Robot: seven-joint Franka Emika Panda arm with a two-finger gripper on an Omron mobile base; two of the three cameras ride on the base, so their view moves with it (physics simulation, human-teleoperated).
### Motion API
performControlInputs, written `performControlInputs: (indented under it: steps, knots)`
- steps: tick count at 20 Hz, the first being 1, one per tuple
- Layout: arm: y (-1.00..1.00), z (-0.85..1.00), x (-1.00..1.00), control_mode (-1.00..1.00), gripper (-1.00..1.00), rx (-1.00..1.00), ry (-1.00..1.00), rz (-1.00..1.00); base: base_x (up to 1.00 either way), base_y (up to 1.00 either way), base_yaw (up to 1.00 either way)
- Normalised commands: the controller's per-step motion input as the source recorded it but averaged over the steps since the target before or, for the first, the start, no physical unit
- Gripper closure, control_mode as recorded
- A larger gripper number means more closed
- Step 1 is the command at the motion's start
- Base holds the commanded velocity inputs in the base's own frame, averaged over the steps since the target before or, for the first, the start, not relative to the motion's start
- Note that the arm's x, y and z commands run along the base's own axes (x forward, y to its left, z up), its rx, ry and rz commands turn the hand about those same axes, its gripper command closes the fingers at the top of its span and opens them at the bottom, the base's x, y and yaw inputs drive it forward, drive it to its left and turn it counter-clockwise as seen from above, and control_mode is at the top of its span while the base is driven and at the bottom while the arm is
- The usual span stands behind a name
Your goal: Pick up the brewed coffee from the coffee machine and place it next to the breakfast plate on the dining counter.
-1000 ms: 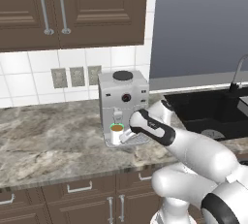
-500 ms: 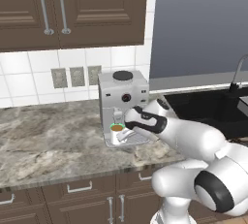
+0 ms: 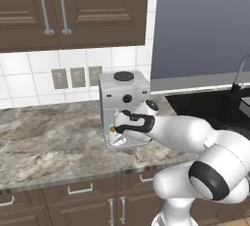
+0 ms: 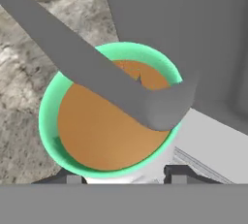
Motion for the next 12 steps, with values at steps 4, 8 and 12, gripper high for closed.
performControlInputs:
  steps: [4, 8, 12]
  knots:
    - [-0.06, -0.07, -0.25, -1.0, 1.0, 0.0, -0.06, 0.0, 0.0, 0.0, 0.0]
    - [-0.25, 0.0, -0.57, -1.0, 1.0, 0.0, -0.11, 0.0, 0.0, 0.0, 0.0]
    - [-0.26, 0.09, -0.76, -1.0, 1.0, 0.0, -0.15, 0.0, 0.0, 0.0, 0.0]
